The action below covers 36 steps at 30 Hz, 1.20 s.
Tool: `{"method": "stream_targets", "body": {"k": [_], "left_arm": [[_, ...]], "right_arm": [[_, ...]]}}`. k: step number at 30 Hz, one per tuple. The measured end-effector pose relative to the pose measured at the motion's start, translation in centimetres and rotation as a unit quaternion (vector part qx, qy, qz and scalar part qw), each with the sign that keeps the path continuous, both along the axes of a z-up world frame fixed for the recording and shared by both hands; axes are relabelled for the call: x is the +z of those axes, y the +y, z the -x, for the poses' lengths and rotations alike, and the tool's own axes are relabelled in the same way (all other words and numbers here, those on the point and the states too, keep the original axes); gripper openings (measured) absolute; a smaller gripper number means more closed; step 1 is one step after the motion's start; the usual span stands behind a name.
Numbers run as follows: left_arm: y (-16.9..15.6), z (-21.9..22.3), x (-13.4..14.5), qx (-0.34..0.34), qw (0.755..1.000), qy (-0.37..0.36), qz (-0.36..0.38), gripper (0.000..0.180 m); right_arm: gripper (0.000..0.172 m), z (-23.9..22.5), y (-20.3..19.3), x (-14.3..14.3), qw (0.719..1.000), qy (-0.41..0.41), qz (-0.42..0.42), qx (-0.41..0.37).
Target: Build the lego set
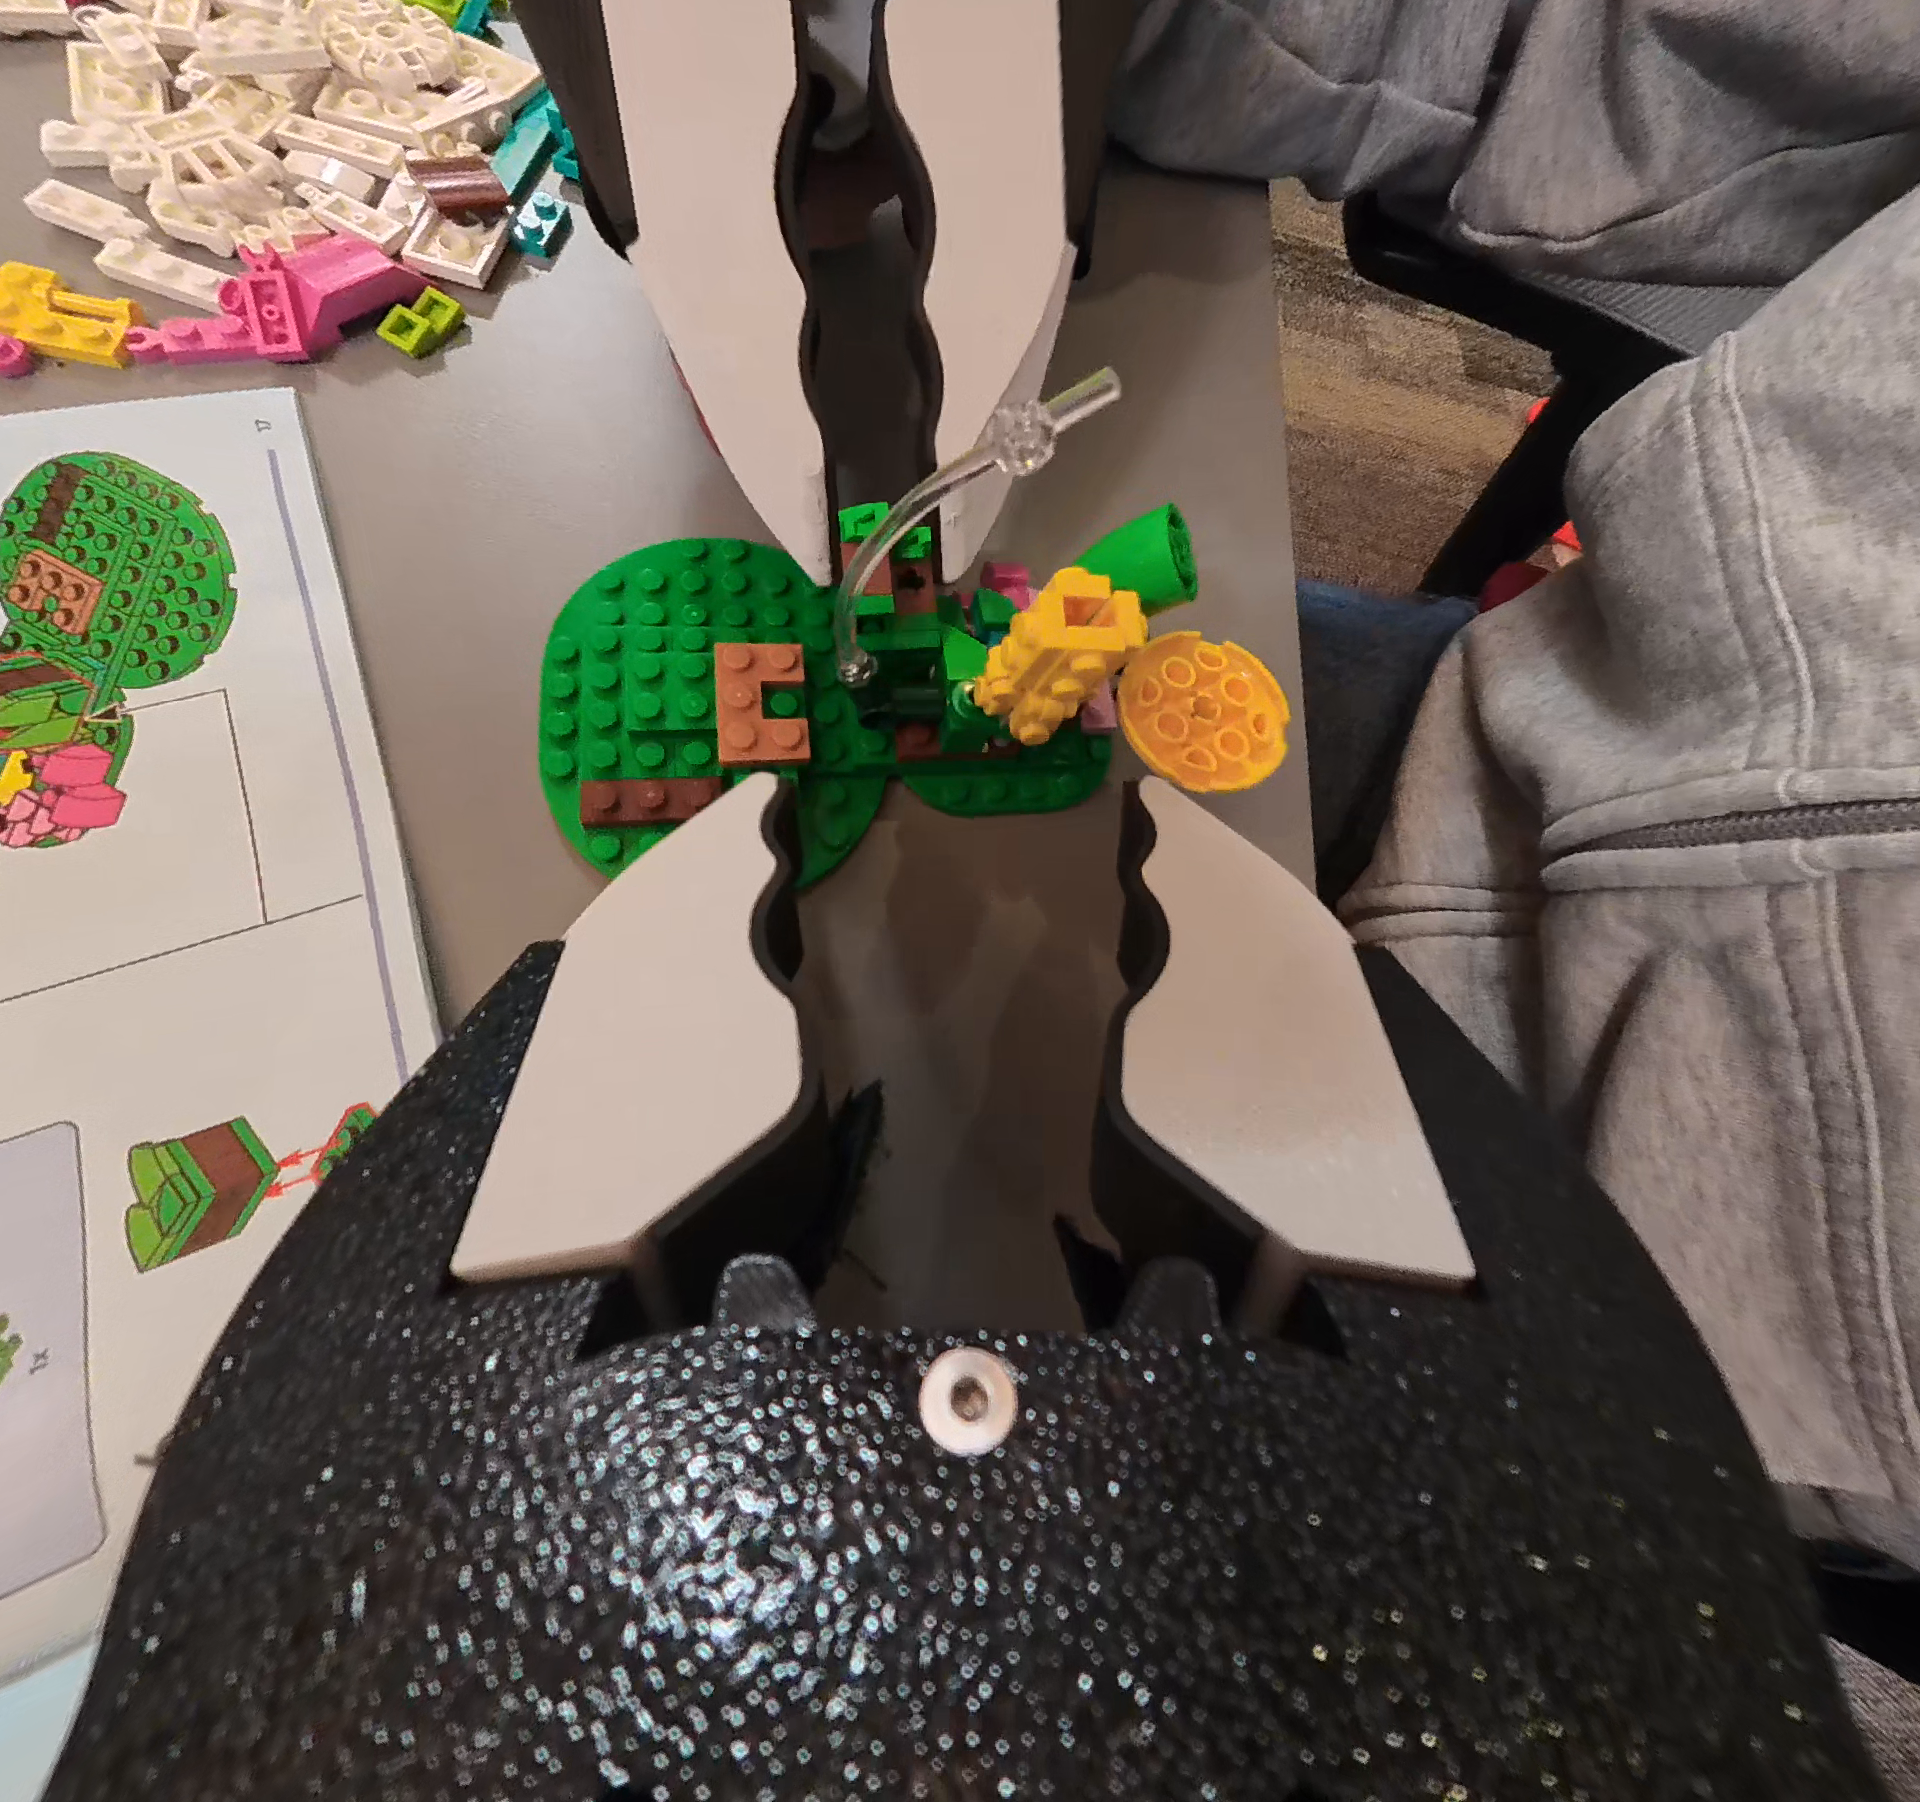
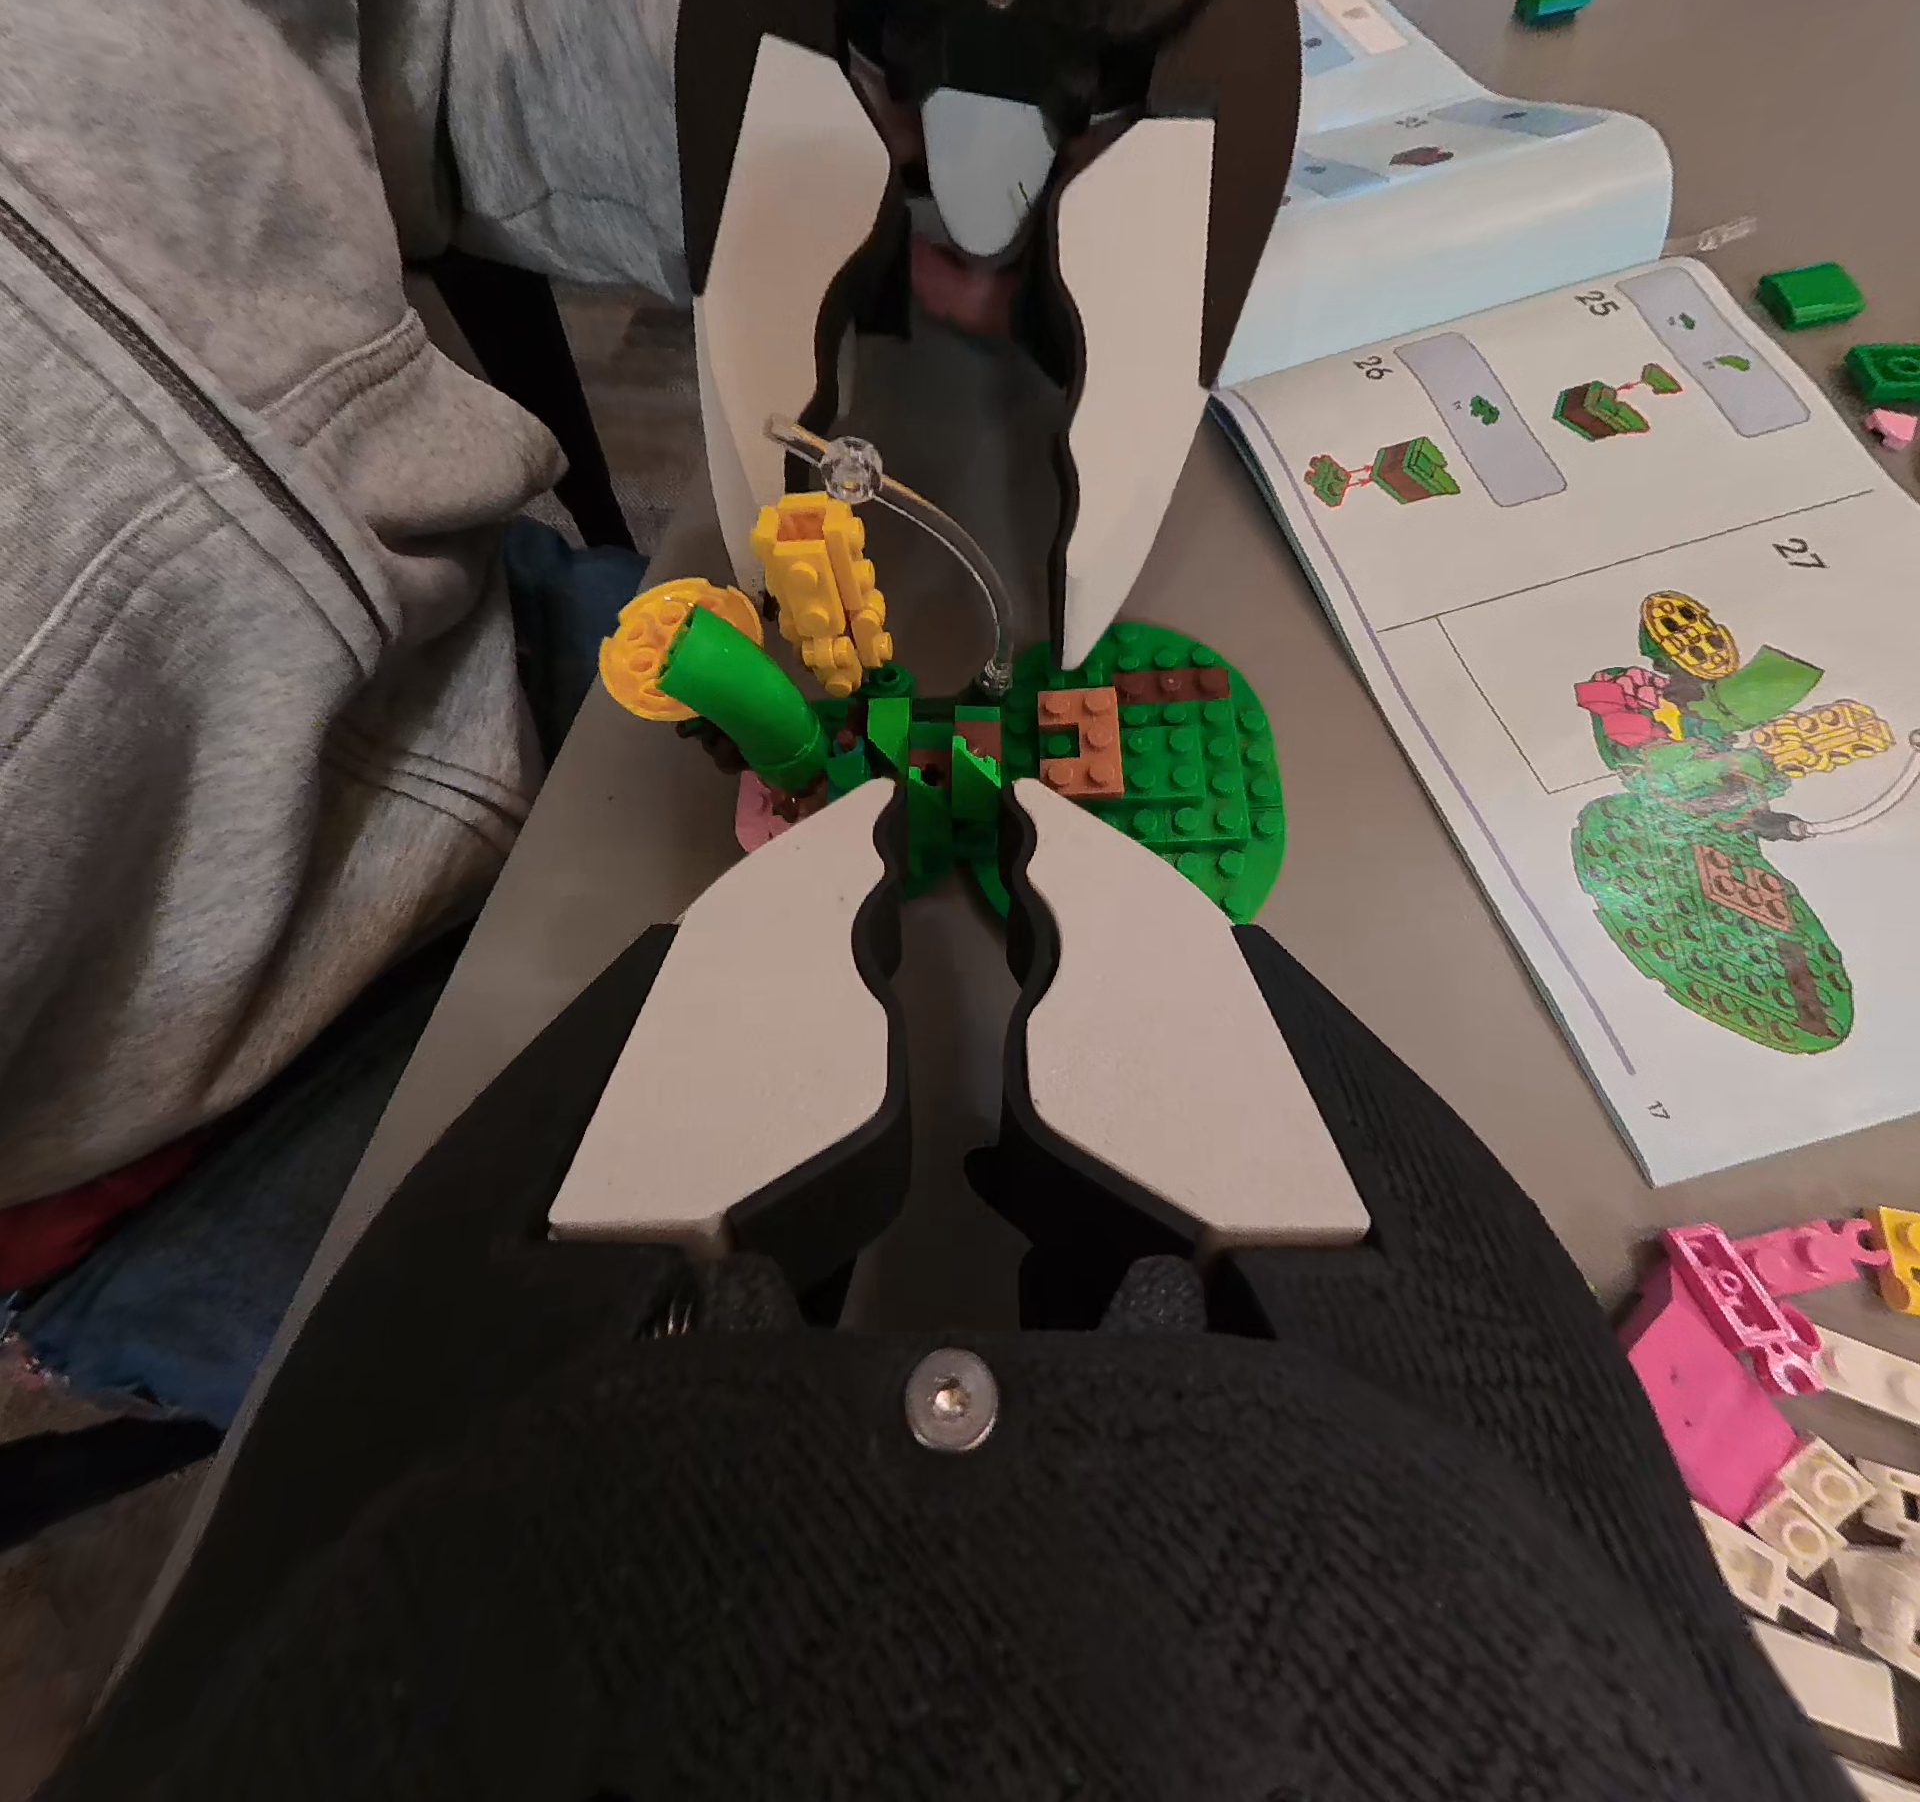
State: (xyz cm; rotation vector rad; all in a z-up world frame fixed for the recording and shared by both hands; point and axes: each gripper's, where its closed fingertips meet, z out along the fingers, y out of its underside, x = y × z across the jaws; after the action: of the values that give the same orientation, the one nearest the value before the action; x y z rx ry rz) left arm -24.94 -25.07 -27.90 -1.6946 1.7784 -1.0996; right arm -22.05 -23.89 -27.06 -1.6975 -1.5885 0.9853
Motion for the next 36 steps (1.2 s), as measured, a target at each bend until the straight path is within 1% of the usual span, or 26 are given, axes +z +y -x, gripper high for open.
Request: {"method": "stream_targets", "body": {"k": [1, 7, 13, 17, 20, 24, 25, 27, 28, 29, 32, 36], "left_arm": [[0.1, -0.1, 0.0, 0.002, 1.000, -0.001, -0.004, 0.058], [0.3, -0.3, -0.1, 0.009, 1.000, -0.004, 0.001, 0.056], [0.4, -0.3, -0.1, 0.011, 1.000, -0.005, 0.003, 0.055], [0.2, -0.4, -0.1, 0.007, 1.000, -0.007, 0.009, 0.055], [0.5, -0.1, 0.2, 0.007, 1.000, -0.009, -0.001, 0.054], [0.2, 0.1, 2.3, -0.010, 0.998, -0.065, 0.004, 0.045], [-0.1, 0.2, 2.9, -0.019, 0.996, -0.081, 0.005, 0.040], [-0.8, 0.3, 3.8, -0.041, 0.993, -0.109, 0.001, 0.024], [-1.1, 0.3, 4.0, -0.050, 0.992, -0.120, -0.009, 0.016], [-1.2, 0.3, 4.2, -0.054, 0.990, -0.128, -0.025, 0.013], [-1.0, 0.4, 4.3, -0.060, 0.981, -0.148, -0.108, 0.000], [-0.6, 0.9, 4.1, -0.068, 0.959, -0.154, -0.226, 0.000]], "right_arm": [[0.014, 0.0, 0.0, 0.0, 1.000, -0.002, 0.000, 0.002], [0.015, -0.1, -0.1, 0.0, 1.000, -0.026, -0.007, 0.008], [0.015, -0.7, -0.2, -0.9, 0.995, -0.096, -0.030, 0.003], [0.014, -0.7, -0.4, -0.9, 0.994, -0.106, -0.035, 0.000], [0.014, -0.7, -0.4, -0.8, 0.994, -0.107, -0.038, -0.004], [0.014, -0.5, -0.5, -0.8, 0.995, -0.098, -0.034, -0.012], [0.014, -0.5, -0.5, -0.8, 0.995, -0.095, -0.031, -0.014], [0.014, -0.4, -0.5, -0.8, 0.996, -0.089, -0.026, -0.018], [0.014, -0.4, -0.5, -0.8, 0.996, -0.087, -0.024, -0.020], [0.014, -0.4, -0.5, -0.7, 0.996, -0.085, -0.023, -0.022], [0.014, -0.2, -0.5, -0.6, 0.996, -0.080, -0.021, -0.024], [0.014, -0.1, -0.5, -0.7, 0.995, -0.091, -0.026, -0.023]]}}
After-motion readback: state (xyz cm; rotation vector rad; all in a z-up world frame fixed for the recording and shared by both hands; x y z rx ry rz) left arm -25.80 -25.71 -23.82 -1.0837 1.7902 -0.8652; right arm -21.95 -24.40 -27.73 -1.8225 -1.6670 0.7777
